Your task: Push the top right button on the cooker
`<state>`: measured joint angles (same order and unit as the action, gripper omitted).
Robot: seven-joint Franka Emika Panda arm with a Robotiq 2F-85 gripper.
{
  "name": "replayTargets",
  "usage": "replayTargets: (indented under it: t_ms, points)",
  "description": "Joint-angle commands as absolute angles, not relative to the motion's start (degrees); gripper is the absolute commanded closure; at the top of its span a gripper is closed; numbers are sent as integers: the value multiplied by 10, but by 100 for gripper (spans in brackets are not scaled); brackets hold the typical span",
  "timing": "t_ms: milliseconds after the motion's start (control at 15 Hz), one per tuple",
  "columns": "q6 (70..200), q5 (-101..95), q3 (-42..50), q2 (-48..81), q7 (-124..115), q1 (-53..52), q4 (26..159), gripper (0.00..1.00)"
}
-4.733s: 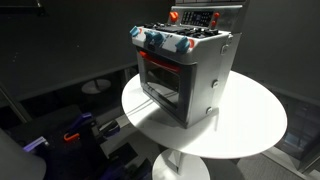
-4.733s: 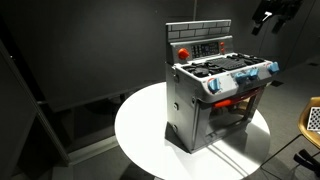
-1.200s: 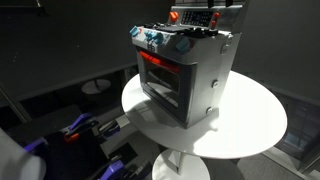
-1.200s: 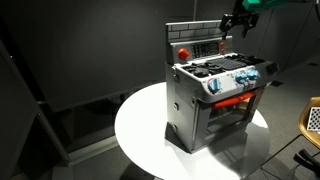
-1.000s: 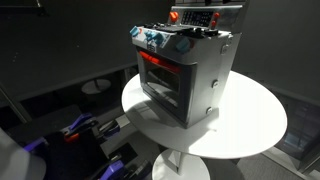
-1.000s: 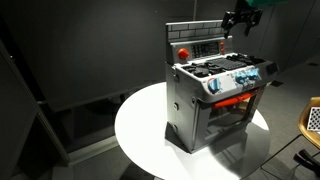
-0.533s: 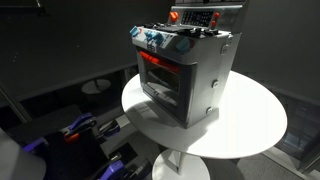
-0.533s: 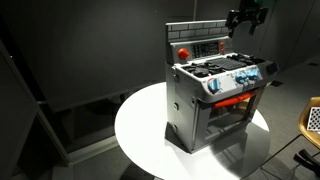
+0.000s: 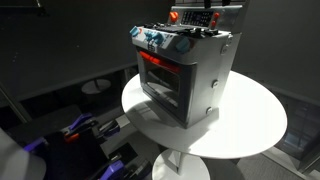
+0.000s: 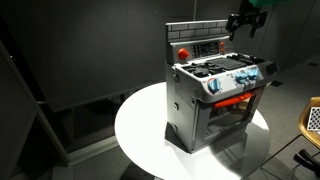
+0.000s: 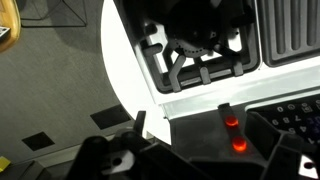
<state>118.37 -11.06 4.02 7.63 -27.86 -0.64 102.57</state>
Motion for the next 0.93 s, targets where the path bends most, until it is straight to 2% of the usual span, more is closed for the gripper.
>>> replayTargets:
  t_ms: [0, 867]
  points:
    - [1191, -121, 41, 92, -287, -4, 1010, 0]
    - [1215, -110, 50, 144, -278, -5, 966, 0]
